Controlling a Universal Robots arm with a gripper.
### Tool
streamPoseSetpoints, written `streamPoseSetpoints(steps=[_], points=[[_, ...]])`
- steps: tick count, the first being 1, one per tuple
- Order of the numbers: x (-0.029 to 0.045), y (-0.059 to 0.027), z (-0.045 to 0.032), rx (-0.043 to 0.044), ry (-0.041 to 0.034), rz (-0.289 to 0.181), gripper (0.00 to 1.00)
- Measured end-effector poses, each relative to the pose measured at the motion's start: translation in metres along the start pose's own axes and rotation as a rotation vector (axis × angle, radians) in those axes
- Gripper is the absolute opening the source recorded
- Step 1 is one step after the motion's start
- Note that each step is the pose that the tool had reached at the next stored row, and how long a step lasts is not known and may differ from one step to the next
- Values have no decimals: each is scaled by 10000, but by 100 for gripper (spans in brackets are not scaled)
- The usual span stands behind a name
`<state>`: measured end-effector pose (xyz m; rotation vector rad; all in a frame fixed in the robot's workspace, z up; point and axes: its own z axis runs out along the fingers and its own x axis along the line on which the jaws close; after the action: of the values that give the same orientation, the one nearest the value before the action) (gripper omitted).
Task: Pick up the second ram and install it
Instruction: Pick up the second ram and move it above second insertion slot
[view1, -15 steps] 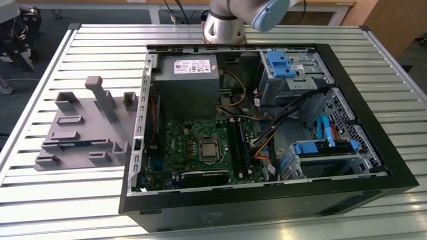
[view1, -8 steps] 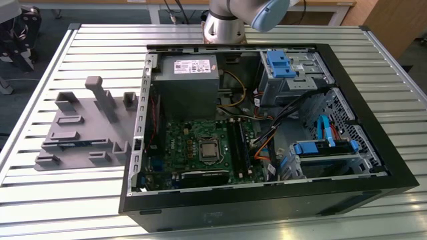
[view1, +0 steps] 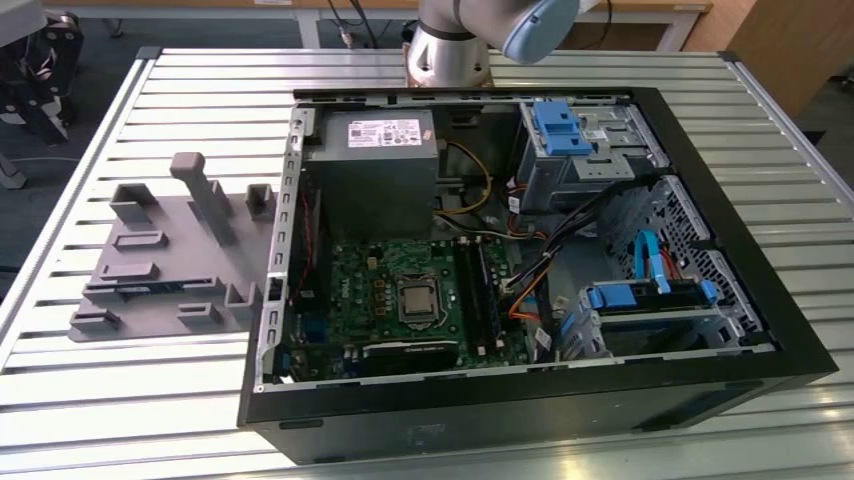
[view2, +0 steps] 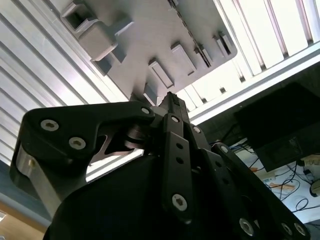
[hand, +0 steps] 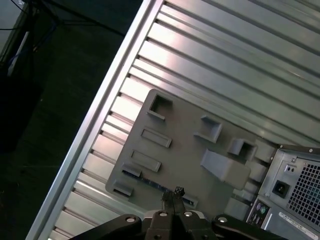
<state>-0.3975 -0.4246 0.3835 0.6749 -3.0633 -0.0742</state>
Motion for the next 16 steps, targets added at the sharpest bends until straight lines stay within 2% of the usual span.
streamPoseSetpoints(steps=[16], points=[[0, 0, 0, -5, 33, -705, 11]])
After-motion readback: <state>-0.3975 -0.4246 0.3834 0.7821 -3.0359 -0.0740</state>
